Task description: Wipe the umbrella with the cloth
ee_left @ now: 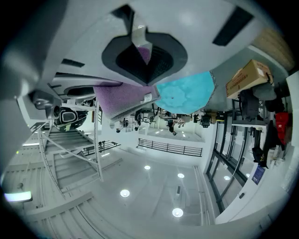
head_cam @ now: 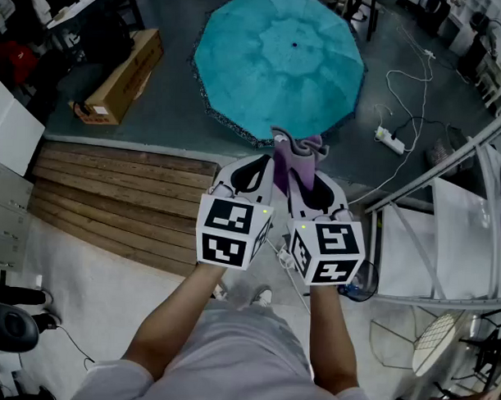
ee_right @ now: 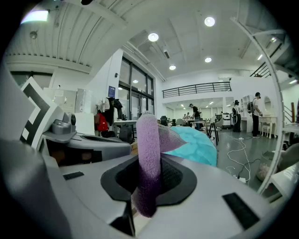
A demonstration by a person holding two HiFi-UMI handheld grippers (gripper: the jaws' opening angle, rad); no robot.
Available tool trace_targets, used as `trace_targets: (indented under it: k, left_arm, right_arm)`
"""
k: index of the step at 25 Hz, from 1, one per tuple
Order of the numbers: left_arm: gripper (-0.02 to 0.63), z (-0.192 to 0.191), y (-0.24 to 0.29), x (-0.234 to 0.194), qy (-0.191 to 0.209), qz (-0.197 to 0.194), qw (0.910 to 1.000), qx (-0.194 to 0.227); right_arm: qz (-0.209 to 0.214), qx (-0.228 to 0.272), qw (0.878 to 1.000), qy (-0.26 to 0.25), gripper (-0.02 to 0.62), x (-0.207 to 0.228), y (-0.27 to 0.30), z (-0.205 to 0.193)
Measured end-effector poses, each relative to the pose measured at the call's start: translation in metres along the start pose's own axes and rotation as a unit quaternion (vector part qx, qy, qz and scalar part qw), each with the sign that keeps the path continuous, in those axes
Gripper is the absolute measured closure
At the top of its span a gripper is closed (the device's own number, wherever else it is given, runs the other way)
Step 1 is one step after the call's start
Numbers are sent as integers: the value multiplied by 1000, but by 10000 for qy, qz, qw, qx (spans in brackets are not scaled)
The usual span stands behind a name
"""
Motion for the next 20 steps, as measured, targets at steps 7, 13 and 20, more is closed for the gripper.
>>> trace_targets:
  k: [7, 13, 20]
  left_arm:
    - [601, -1, 15, 12, 15, 64, 10000, -23]
    - [600, -6, 35, 26, 5, 169, 9998, -73]
    - [600, -13, 58, 27, -29, 371, 9992, -140]
  right_arm:
    - [52, -6, 10000, 77, 520, 18, 1, -5]
    - [146, -31, 9998, 127, 520, 41, 3, -9]
    - [290, -119, 9993, 194, 520, 64, 17, -20]
Point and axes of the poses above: the fingertips, and each gripper's own axes: y forward along the fingers, x to its right, z out of its top, the point moved 5 cm from there along -y, backward along the fingers, and after that the axes turned 5 degrees about x, right-handed, at the moved point
